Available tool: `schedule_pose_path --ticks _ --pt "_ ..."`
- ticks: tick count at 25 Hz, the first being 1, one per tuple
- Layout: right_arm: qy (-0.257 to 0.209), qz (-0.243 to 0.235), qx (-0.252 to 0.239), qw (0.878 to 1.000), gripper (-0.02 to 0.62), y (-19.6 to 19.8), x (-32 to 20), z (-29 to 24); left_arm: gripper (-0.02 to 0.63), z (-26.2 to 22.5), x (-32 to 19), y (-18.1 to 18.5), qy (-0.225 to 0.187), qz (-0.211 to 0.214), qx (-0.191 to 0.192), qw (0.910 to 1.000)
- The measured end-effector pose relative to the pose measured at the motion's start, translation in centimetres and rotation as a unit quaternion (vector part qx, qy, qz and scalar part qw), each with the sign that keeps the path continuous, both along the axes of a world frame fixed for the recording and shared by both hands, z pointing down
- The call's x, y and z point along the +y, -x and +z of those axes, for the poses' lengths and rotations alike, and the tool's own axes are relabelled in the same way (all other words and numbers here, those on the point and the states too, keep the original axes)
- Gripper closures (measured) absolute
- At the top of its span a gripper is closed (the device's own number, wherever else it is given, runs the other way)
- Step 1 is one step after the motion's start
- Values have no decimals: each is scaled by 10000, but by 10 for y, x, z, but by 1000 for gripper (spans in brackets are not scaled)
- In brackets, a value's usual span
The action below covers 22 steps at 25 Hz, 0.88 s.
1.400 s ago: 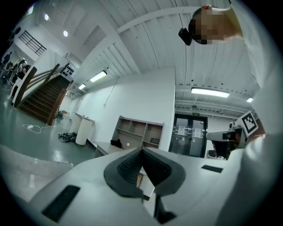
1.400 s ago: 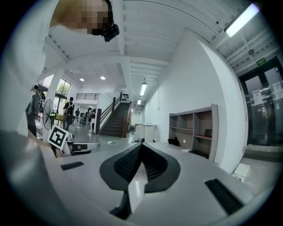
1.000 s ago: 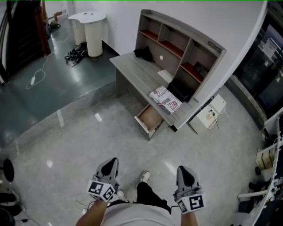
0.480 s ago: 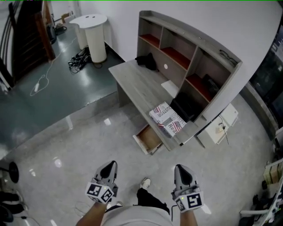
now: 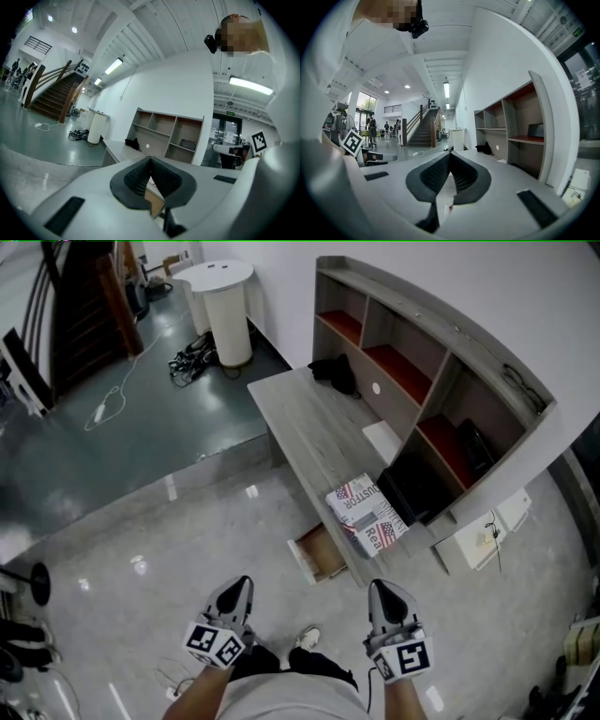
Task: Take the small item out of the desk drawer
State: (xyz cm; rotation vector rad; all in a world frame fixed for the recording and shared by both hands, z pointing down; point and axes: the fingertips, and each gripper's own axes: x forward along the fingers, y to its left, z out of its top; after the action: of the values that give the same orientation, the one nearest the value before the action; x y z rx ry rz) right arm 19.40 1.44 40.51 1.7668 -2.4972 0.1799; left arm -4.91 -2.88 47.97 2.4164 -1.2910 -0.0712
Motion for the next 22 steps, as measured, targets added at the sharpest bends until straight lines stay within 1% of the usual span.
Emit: schedule_pose_path --ticks 3,6,9,13,15,18,20,22 --pt "66 -96 16 9999 574 4 -14 4 589 12 -11 0 174 -58 49 9998" --pt "179 -124 86 9997 574 9 -19 8 589 32 -16 -5 444 -9 172 9989" --pt "340 -40 204 9992 574 8 -23 17 589 56 -22 -15 674 122 356 9970" --pt "595 46 316 9977 574 17 -35 34 588 91 -50 -21 966 233 485 9939" --pt "734 49 397 9965 574 20 -40 45 588 114 -60 -28 1198 280 547 9909" --pt "862 61 388 9955 574 25 -52 60 588 151 -72 -36 1537 323 594 9858" --pt "933 47 356 9950 574 30 -60 73 588 180 -78 -40 1858 362 753 9790" --pt "995 10 338 9945 574 38 -64 87 586 210 -79 -45 2215 393 872 9705"
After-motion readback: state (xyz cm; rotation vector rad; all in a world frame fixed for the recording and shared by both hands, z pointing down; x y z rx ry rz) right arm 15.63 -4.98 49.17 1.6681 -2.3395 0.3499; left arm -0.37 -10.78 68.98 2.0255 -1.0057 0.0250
